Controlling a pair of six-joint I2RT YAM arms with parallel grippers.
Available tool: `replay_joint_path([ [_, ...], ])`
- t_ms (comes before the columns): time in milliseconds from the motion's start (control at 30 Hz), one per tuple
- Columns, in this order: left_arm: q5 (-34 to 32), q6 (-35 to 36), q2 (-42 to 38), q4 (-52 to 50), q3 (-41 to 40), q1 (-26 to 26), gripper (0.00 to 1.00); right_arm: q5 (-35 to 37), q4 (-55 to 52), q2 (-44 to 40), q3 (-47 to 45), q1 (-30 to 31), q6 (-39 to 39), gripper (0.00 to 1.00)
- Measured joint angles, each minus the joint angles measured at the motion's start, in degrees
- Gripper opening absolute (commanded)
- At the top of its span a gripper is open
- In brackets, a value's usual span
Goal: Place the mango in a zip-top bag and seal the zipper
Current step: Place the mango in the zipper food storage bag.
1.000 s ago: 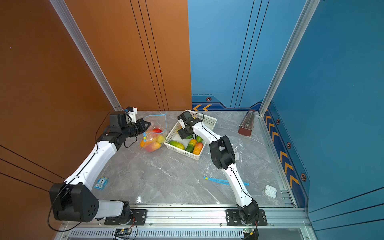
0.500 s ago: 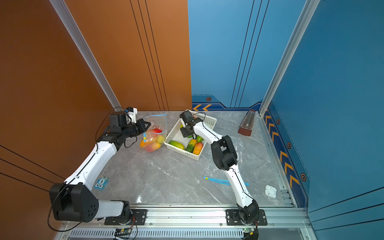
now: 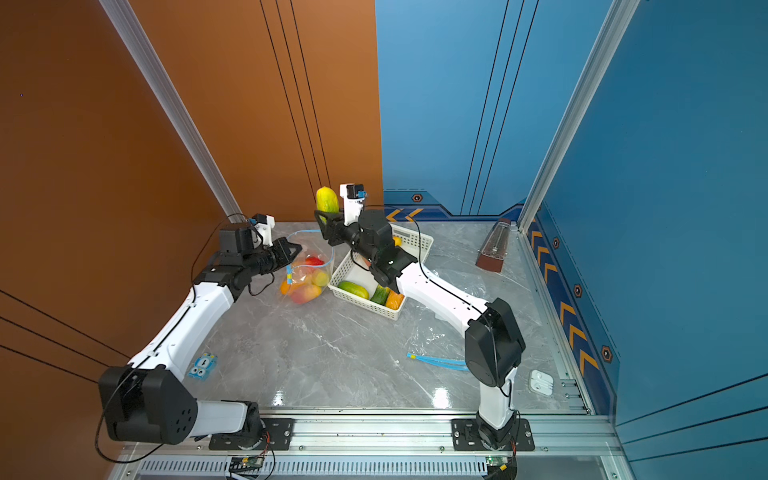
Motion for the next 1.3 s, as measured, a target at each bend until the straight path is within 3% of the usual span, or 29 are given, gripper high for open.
replay_joint_path([
  [167, 0.1, 0.0, 0.0, 0.0, 0.0, 0.0, 0.00, -1.6, 1.1, 6.2, 1.3, 1.6, 0.6, 0.52],
  [300, 0.2, 0.0, 0.0, 0.0, 0.0, 0.0, 0.00, -2.5, 0.9, 8.6, 2.1, 1.0, 1.4, 0.72],
  [400, 0.2, 0.0, 0.0, 0.0, 0.0, 0.1, 0.00, -3.6, 1.0, 8.6, 2.4, 0.8, 1.1, 0.94],
  [567, 0.3, 0.0, 0.0, 0.0, 0.0, 0.2, 0.00, -5.3, -0.3, 7.4, 2.8, 0.6, 0.2, 0.91],
  [700, 0.3, 0.0, 0.0, 0.0, 0.0, 0.4, 0.00, -5.0, -2.0, 0.3, -3.9, -1.8, 0.5, 0.90],
  [867, 0.9, -0.4, 0.0, 0.0, 0.0, 0.5, 0.00, -0.5, -6.8, -11.2, -12.2, -10.3, 0.3, 0.88],
  [967, 2.4, -2.1, 0.0, 1.1, 0.0, 0.6, 0.00, 2.1, -12.7, -12.5, -12.3, -15.1, 0.1, 0.88],
  [1067, 3.0, -4.4, -1.0, 4.2, 0.0, 0.9, 0.00, 3.8, -22.5, -8.5, -8.2, -16.9, -1.7, 0.90],
  [1300, 2.7, -8.0, -2.4, 8.0, 0.2, 1.4, 0.00, 8.8, -40.0, 12.8, 7.5, -15.3, -7.8, 0.84],
])
